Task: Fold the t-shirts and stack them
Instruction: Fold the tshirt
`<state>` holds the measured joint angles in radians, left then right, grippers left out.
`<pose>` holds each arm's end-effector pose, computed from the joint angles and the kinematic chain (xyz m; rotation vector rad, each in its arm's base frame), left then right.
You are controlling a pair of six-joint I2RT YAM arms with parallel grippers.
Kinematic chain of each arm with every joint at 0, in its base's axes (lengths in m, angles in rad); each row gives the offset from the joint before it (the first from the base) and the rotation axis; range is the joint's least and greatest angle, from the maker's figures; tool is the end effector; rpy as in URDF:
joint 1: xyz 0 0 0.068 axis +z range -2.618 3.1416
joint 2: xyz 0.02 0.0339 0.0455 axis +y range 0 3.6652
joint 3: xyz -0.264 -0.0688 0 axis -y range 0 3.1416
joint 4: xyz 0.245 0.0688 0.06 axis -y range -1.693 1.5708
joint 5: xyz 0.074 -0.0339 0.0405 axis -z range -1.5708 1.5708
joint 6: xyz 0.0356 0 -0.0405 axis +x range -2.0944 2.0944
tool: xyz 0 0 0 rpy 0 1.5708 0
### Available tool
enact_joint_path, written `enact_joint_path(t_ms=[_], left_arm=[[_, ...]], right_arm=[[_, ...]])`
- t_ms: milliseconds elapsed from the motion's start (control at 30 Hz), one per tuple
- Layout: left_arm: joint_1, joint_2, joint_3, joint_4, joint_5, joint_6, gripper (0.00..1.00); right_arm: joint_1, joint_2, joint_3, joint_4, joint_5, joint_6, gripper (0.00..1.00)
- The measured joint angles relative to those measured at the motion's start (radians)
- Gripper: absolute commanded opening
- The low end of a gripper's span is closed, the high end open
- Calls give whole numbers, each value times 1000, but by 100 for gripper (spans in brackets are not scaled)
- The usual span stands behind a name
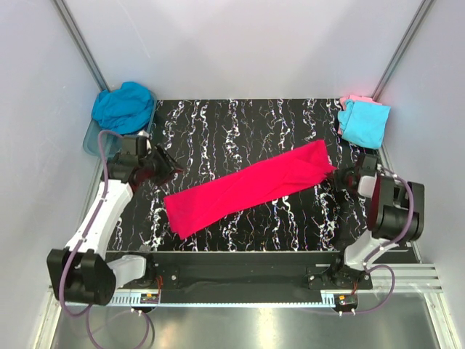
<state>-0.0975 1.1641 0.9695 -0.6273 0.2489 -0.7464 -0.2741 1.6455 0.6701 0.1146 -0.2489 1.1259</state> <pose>0.2394 -0.0322 0.2880 -0.6727 2.3812 -0.6798 0.2888 -0.0721 0.1253 1.5294 1.9967 0.6710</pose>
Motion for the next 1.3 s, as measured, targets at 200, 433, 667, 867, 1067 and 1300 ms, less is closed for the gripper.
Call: enact_joint_path(t_ms=[200,433,667,867,1067,1300], left_arm=[[0,-56,-28,-11,9,-10,51],[0,-117,-30,-37,9,-5,51],[0,-192,-72,-52,11,-4,50],[0,-250,-128,-78,25,-4,49],[0,-313,-134,-92,33,12,49],[0,-331,-146,-90,36,70,48]], right_arm=[[121,261,344,-32,-37,-33,0],[272,565,860,-198,-132,-128,0],[329,893,1440,-426,-240,-242,0],[320,1206,1967,-615,-297,-266,0],[316,1296,2044,-563,-402,-180,14],[337,1293,2028,-455,-515,-176,69]])
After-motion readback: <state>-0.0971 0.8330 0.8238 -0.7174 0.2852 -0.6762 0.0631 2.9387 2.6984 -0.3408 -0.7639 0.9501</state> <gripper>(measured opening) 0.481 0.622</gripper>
